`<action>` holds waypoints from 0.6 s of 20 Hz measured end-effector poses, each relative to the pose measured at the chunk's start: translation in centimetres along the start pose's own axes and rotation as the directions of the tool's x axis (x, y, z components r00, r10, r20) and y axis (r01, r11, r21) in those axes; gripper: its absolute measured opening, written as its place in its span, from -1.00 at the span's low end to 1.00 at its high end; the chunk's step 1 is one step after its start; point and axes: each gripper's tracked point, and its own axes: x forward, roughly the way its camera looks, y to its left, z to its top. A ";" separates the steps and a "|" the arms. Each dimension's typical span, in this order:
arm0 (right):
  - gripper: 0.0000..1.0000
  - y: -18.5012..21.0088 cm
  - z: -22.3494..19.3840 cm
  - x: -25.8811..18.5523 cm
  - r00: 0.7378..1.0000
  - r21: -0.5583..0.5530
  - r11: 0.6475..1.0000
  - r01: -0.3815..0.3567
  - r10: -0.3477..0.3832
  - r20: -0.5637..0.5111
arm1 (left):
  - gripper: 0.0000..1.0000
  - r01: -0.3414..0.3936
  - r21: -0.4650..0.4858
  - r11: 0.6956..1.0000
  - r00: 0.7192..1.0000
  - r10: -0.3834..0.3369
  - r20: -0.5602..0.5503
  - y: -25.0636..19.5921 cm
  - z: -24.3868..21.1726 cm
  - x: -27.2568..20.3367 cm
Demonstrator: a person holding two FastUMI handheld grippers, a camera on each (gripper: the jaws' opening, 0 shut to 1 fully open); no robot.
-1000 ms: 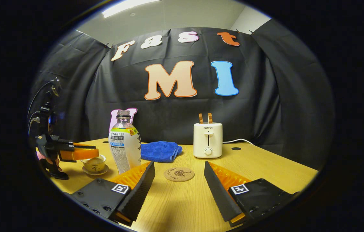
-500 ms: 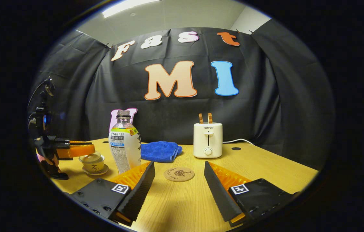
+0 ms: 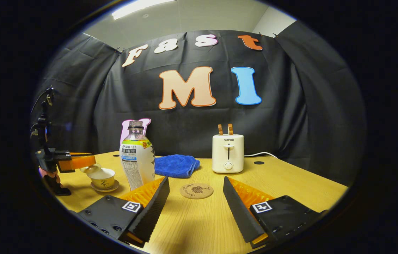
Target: Open the teacup lid with one hand, grasp the water bottle and pour water into the teacup with the other hand; after pouring, place the water bottle on the coaster and then close the teacup lid.
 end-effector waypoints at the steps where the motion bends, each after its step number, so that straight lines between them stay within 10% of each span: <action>1: 0.94 0.7 -0.1 0.0 1.000 0.001 1.000 -0.030 0.030 -0.003 | -0.48 -0.020 0.000 1.000 1.000 0.020 0.000 0.5 0.1 -0.3; 12: 0.87 7.9 -0.4 -1.0 0.947 0.015 0.947 -0.322 0.322 -0.016 | -0.48 -0.138 0.003 0.990 0.990 0.138 -0.002 4.3 0.1 -2.5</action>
